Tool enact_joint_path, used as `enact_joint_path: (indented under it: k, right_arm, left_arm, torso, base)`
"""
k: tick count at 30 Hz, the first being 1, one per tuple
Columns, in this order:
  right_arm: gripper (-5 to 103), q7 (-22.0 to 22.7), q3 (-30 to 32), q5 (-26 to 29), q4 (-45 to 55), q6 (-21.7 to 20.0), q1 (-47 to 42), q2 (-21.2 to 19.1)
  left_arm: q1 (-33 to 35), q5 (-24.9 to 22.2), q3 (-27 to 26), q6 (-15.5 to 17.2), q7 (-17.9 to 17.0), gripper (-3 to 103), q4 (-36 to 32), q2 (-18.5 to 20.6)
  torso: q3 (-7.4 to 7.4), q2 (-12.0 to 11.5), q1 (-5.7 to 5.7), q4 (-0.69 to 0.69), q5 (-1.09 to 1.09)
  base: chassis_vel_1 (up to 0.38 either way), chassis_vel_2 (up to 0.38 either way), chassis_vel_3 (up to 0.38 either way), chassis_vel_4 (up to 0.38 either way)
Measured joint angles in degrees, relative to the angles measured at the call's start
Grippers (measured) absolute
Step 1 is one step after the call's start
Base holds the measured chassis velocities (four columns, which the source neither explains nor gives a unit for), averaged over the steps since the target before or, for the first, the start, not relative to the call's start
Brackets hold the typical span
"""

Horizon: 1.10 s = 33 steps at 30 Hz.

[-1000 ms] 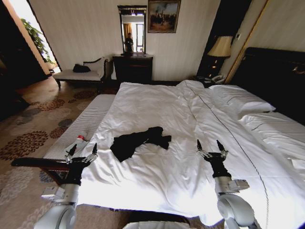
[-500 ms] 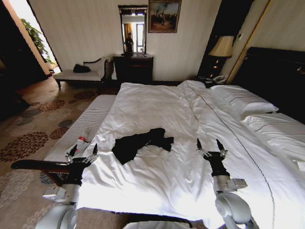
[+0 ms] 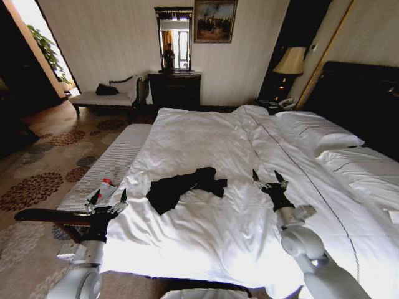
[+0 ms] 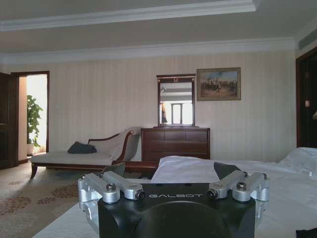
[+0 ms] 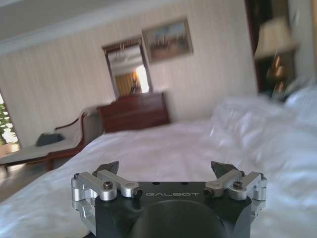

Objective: Fold the clothes on the bed.

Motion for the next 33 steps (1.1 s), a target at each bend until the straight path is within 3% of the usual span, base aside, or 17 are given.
enact_joint_path:
  k: [1,3,4,6,10,14,22,33]
  right_arm:
    - [100,0.7,-2.6,6.3,-2.3,-3.6,5.0,-1.5]
    - [100,0.9,-5.5,11.7,-5.8,-6.2,10.5,-2.3]
    - [100,0.9,-5.5,11.7,-5.8,-6.2,10.5,-2.3]
    - [100,1.1,-10.3,19.5,-11.0,-11.2,18.2,-2.3]
    - [100,2.1,-15.9,24.6,-17.0,-17.2,26.7,-1.0]
    - [100,5.7,-21.1,26.4,-22.5,-21.0,35.2,1.3]
    - [100,12.4,-28.0,29.4,-33.8,-27.8,45.6,7.4]
    - [100,12.4,-31.3,25.8,-43.0,-31.0,51.3,14.7]
  left_arm:
    - [0.4,0.0,-0.4,0.2,-0.1,100,-0.3,0.1]
    - [0.9,-0.1,-0.9,0.5,-0.2,100,-0.7,0.2]
    - [0.9,-0.1,-0.9,0.5,-0.2,100,-0.7,0.2]
    - [1.8,-0.2,-1.5,0.6,-0.4,100,-1.2,0.2]
    - [2.4,-0.2,-2.1,0.7,-0.6,100,-1.7,-0.1]
    - [2.9,-0.2,-2.5,0.7,-0.7,100,-1.9,-0.6]
    - [2.2,-0.2,-3.1,0.7,-0.8,100,-1.2,-0.8]
    - [1.4,0.1,-2.7,0.7,-0.9,100,0.0,-1.2]
  torso:
    - [0.0,0.0,0.0,0.01,0.0]
    - [0.0,0.0,0.0,0.04,-0.01]
    - [0.0,0.0,0.0,0.04,-0.01]
    - [0.0,0.0,0.0,0.05,0.0]
    - [0.0,0.0,0.0,0.0,0.01]
    - [0.0,0.0,0.0,0.05,-0.03]
    - [0.0,0.0,0.0,0.01,-0.02]
    - [0.0,0.0,0.0,0.02,-0.02]
  base:
    - [0.0,0.0,0.0,0.0]
    - [0.0,0.0,0.0,0.0]
    - [0.0,0.0,0.0,0.0]
    - [0.0,0.0,0.0,0.0]
    - [0.0,0.0,0.0,0.0]
    - [0.0,0.0,0.0,0.0]
    - [0.0,0.0,0.0,0.0]
    - [0.0,0.0,0.0,0.0]
